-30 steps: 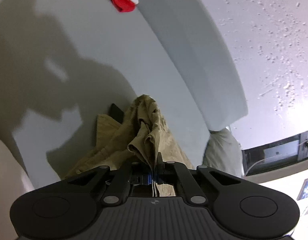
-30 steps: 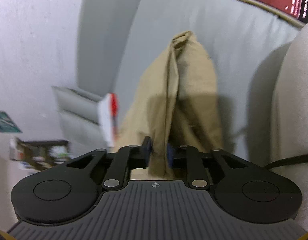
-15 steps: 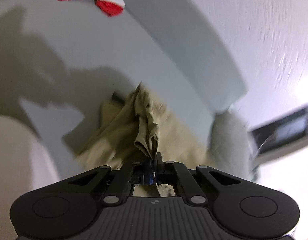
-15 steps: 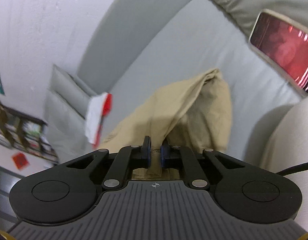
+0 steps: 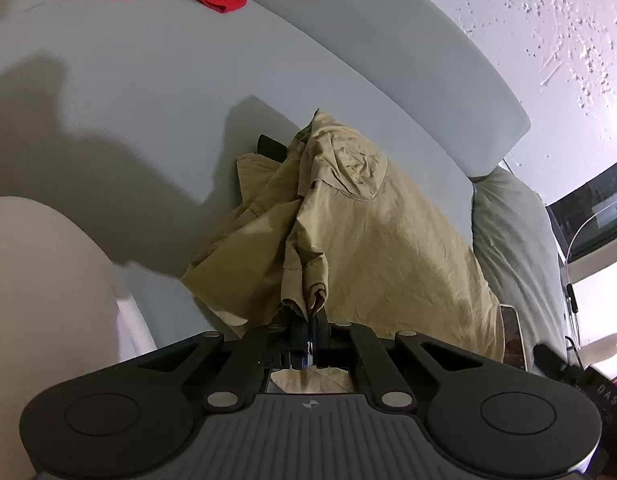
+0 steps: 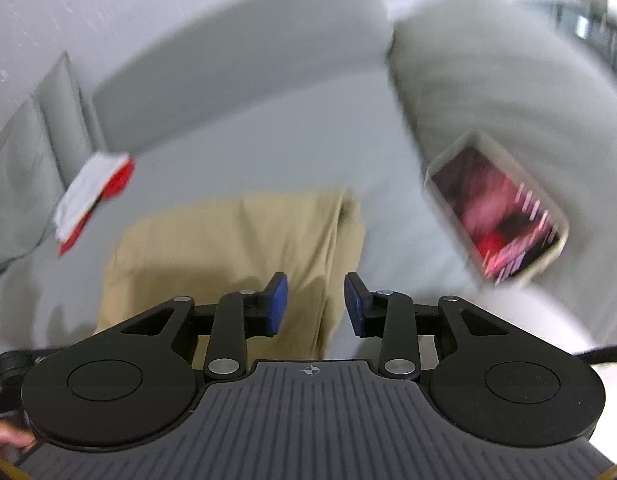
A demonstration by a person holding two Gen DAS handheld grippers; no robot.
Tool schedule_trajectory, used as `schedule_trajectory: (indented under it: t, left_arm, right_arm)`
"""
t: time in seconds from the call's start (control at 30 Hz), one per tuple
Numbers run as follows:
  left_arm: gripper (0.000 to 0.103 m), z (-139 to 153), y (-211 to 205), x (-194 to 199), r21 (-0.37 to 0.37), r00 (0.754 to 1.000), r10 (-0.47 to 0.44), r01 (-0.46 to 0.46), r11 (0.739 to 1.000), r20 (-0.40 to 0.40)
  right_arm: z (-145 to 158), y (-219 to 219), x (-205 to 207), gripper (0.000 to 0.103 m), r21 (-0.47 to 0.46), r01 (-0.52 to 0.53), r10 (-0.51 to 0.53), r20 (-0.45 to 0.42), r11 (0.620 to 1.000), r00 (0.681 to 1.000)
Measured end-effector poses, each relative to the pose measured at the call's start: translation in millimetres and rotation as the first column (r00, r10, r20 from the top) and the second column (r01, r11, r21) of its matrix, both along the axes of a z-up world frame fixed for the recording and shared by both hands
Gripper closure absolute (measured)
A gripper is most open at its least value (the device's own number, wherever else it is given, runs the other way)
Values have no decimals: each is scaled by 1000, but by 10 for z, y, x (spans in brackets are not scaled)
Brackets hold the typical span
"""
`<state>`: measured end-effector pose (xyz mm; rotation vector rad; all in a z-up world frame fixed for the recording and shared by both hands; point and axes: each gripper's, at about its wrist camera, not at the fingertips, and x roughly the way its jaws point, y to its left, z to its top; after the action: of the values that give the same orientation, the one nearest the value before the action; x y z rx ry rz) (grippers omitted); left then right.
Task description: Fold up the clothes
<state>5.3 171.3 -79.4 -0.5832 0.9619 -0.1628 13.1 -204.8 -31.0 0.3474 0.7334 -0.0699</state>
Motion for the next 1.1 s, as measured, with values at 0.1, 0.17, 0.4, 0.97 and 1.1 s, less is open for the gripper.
schedule_trajectory:
  t: [0.1, 0.17, 0.4, 0.97, 1.1]
  left_arm:
    - [101, 18, 10, 1, 1, 1000, 2, -2, 1000, 1]
    - [99, 28, 0, 30, 3, 1000, 4, -4, 1000, 0]
    - [90, 459, -116, -108, 241, 1000, 19, -23, 970, 19]
    - [93, 459, -193, 88, 379, 998, -56, 38, 925, 37]
    - [90, 675, -399, 59, 398, 964, -177, 86, 913, 197]
  right_arm:
    - [-28, 241, 54, 86, -59, -163, 167, 79, 985, 983]
    - [-177, 433, 124, 88, -121, -250, 256, 33, 960, 966]
    - [-544, 598, 190, 91, -242, -334, 310, -133, 911, 941]
    - [-632, 581, 141, 90, -126, -307, 292, -125, 943, 948]
    - [-635, 535, 155, 90, -93, -298, 286, -124, 950, 950]
